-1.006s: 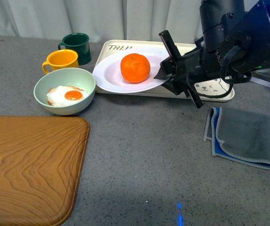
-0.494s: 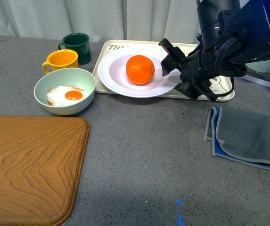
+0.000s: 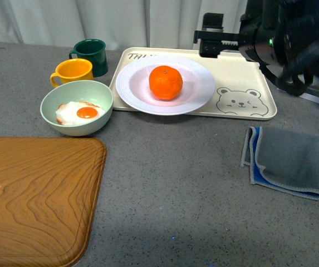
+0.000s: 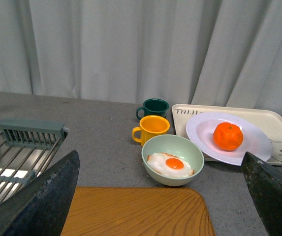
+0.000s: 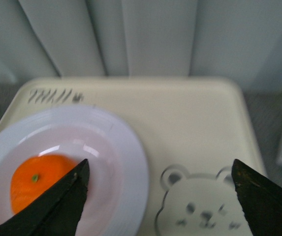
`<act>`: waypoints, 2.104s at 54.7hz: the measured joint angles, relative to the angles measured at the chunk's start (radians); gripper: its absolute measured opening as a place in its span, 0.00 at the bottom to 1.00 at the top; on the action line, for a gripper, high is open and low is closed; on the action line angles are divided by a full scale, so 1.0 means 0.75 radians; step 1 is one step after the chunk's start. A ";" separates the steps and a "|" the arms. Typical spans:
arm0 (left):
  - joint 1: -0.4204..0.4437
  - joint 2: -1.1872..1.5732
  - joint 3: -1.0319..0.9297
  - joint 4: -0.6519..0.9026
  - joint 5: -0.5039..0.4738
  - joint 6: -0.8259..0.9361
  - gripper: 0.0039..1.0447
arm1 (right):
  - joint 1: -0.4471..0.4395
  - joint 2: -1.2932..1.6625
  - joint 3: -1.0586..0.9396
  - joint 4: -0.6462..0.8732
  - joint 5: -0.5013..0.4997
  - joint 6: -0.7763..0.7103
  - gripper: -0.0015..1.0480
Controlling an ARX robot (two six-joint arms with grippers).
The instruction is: Place orange and plate with both arms
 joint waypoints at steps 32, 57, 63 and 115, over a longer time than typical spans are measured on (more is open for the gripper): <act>0.000 -0.001 0.000 -0.001 -0.002 0.000 0.94 | -0.264 -0.801 -1.064 0.609 -0.210 -0.168 0.01; 0.000 -0.001 0.000 -0.001 -0.002 0.000 0.94 | -0.414 -1.367 -1.292 0.266 -0.362 -0.168 0.01; 0.000 -0.001 0.000 -0.001 -0.002 0.000 0.94 | -0.429 -1.470 -1.319 0.194 -0.364 -0.168 0.01; 0.000 -0.001 0.000 -0.001 -0.002 0.000 0.94 | -0.430 -2.285 -1.404 -0.510 -0.371 -0.168 0.01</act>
